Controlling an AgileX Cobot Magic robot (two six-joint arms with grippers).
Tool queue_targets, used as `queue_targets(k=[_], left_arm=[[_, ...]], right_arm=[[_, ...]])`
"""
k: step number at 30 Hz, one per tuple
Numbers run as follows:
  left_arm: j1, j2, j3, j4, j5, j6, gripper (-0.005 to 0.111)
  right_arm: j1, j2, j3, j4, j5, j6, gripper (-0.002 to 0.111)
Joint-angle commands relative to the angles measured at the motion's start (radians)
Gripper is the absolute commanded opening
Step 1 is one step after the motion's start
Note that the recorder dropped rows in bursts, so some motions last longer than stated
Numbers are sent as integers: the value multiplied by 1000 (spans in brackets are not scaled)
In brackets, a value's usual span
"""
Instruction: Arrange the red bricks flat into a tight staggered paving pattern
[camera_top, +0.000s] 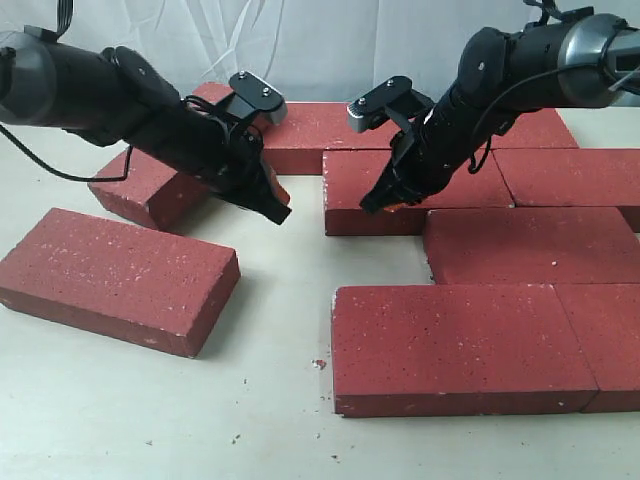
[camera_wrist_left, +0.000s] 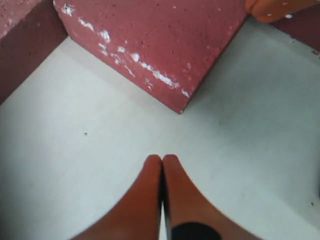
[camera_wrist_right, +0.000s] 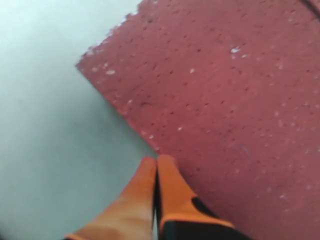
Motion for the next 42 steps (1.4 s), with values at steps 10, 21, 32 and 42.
queue_targets(k=[10, 21, 32, 42], left_arm=[[78, -106, -7, 171, 92, -197, 0], [289, -419, 163, 307, 163, -366, 0], [591, -534, 454, 352, -92, -452, 0], [645, -344, 469, 402, -279, -452, 0]], right_arm=[[-10, 93, 19, -90, -139, -8, -1], [-10, -125, 15, 38, 62, 2, -1], [140, -115, 15, 376, 291, -363, -1], [332, 11, 8, 339, 61, -400, -1]])
